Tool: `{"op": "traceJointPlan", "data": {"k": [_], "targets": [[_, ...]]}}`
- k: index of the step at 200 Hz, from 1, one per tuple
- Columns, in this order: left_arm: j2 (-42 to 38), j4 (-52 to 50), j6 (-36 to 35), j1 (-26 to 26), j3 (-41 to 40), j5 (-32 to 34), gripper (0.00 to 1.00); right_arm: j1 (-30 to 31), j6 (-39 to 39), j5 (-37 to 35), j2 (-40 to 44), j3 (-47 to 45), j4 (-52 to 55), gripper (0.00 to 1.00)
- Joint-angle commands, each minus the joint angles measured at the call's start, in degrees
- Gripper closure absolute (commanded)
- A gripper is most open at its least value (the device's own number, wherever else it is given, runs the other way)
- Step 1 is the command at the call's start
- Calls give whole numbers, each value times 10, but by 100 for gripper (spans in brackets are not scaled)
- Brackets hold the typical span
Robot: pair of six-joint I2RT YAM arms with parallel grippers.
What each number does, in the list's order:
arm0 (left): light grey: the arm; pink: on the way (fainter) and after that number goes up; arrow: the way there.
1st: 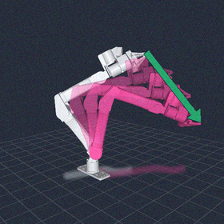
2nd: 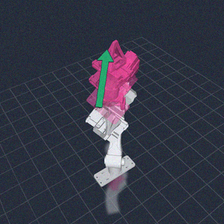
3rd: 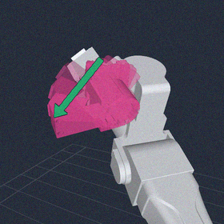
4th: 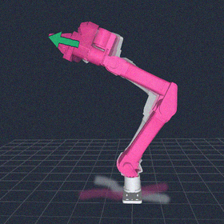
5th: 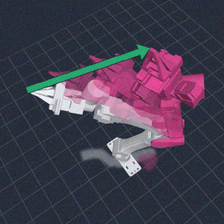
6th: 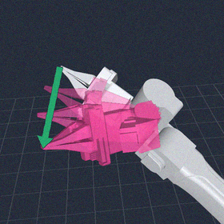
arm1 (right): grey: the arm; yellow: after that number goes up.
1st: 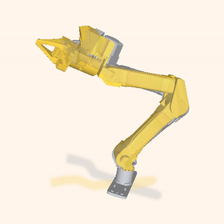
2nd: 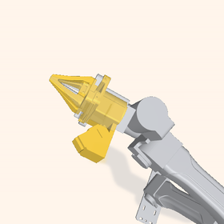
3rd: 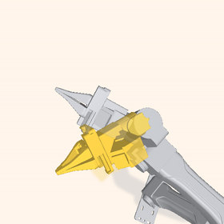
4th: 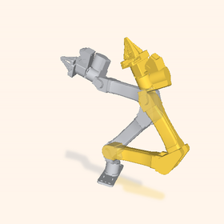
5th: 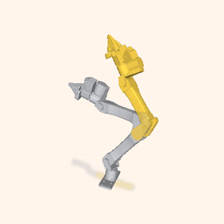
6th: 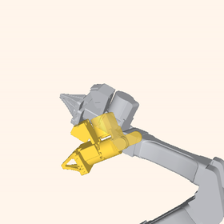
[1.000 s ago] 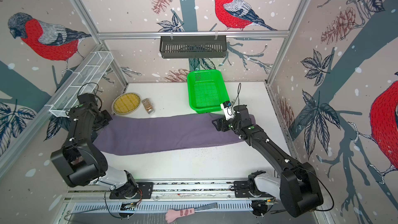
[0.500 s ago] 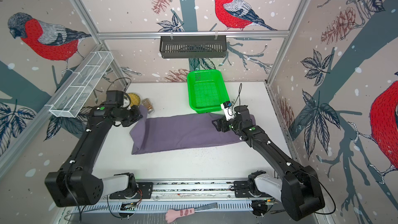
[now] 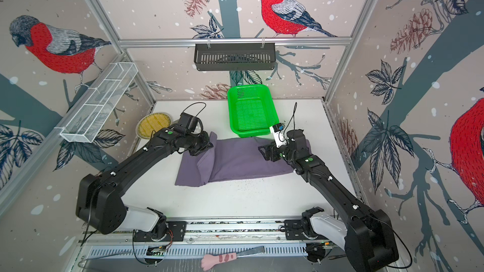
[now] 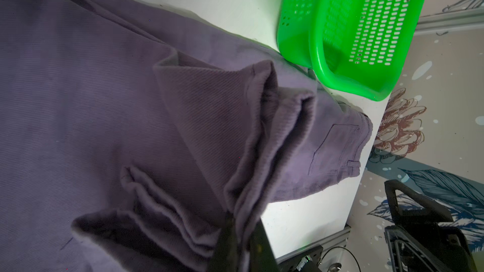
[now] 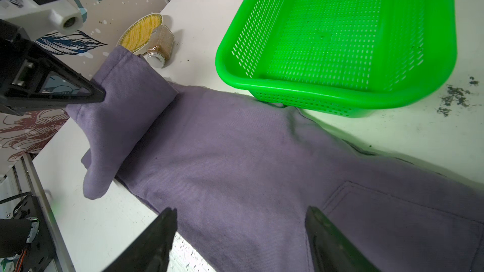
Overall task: Fold and stack the trousers
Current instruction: Fold the trousers at the center of the table.
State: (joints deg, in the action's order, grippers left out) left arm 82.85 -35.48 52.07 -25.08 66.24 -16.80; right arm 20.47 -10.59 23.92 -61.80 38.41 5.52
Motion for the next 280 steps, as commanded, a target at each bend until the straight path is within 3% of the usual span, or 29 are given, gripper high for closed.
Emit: {"op": "traceJointPlan", "data": {"k": [1,87,115,189,216,248,262,280], "targets": [[14,55,19,-1,0,1,100,0,-8,3,5,-2,-20,21],[25,155,61,-9,-27,32,100,1,-11,11,-3,-4,-24,21],[53,171,61,-13,-35,0,100,1,-11,13,-5,-4,-25,21],[114,245,71,-39,-40,-7,99,6,-12,14,-11,-7,-26,20],[123,275,76,-45,-43,2,93,9,-13,13,-11,-9,-27,20],[147,282,67,-60,-30,-15,77,11,-13,12,-10,-10,-25,20],[151,281,47,-68,-24,-22,69,12,-13,12,-10,-9,-24,20],[157,247,10,-80,6,-22,65,13,-13,13,-10,-7,-24,20]]}}
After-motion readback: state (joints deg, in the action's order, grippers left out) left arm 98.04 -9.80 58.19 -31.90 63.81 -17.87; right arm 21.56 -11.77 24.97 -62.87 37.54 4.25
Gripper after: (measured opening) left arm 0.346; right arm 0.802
